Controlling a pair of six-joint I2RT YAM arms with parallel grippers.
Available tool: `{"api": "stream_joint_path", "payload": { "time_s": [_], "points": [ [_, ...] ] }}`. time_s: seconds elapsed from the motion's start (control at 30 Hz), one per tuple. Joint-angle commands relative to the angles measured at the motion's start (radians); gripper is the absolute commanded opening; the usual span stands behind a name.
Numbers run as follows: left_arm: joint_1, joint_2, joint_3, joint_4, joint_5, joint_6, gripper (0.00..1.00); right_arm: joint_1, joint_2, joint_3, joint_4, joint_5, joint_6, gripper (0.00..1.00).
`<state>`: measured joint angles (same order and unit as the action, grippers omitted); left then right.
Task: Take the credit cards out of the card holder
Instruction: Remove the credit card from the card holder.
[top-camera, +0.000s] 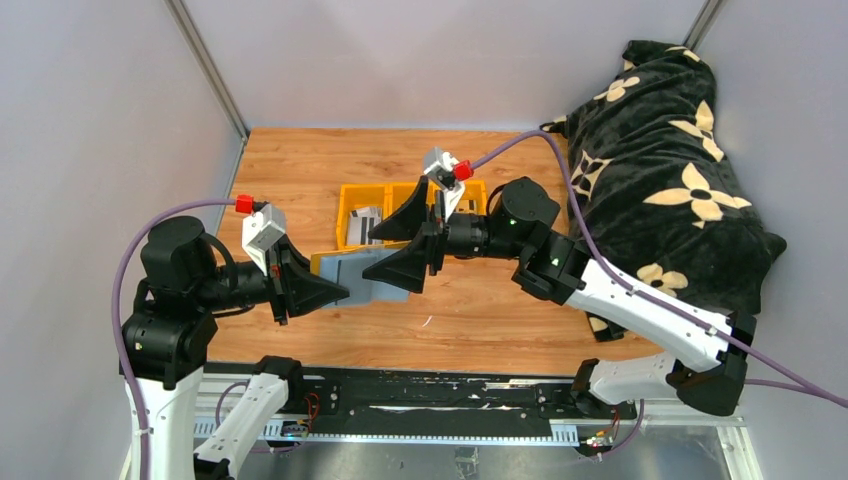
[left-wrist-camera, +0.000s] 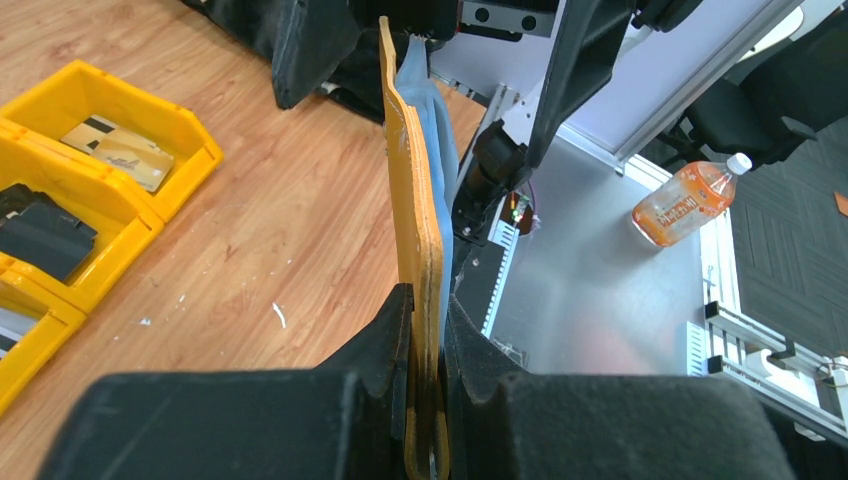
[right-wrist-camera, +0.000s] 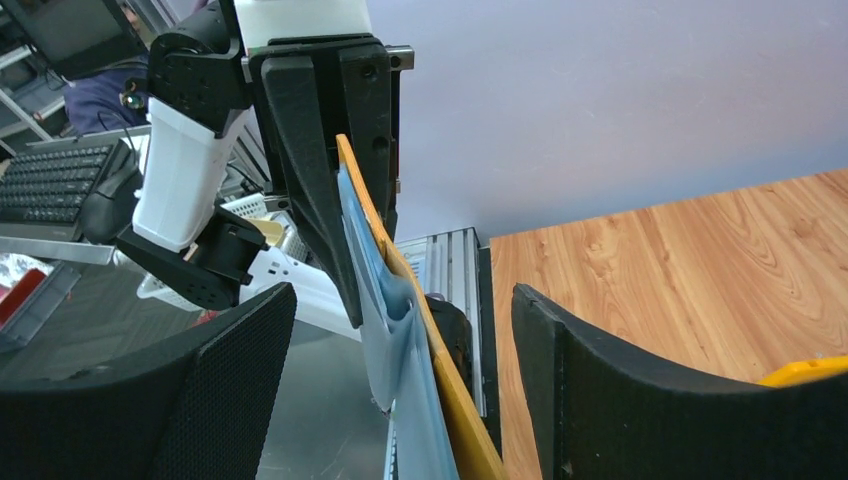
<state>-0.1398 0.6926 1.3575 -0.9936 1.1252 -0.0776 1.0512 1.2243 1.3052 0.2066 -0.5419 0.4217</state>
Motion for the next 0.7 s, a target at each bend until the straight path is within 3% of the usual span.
{"api": "stream_joint_path", "payload": {
  "time_s": [0.0,0.37,0.43,0.67],
  "points": [
    [-0.004,-0.008,0.011,-0.002,0.021,0.007,0.00,0.035,0.039,0.070,-0.064,0.017,-0.073,0.83],
    [-0.003,-0.001,0.027,-0.002,0.023,0.004,0.00,0.088,0.075,0.113,-0.174,0.135,-0.157,0.83],
    [-0.003,0.001,0.033,-0.002,0.028,0.000,0.00,0.088,0.075,0.115,-0.190,0.143,-0.166,0.76],
    [-0.003,0.008,0.057,-0.002,0.055,-0.014,0.00,0.083,0.072,0.120,-0.253,0.195,-0.200,0.36]
  ]
}}
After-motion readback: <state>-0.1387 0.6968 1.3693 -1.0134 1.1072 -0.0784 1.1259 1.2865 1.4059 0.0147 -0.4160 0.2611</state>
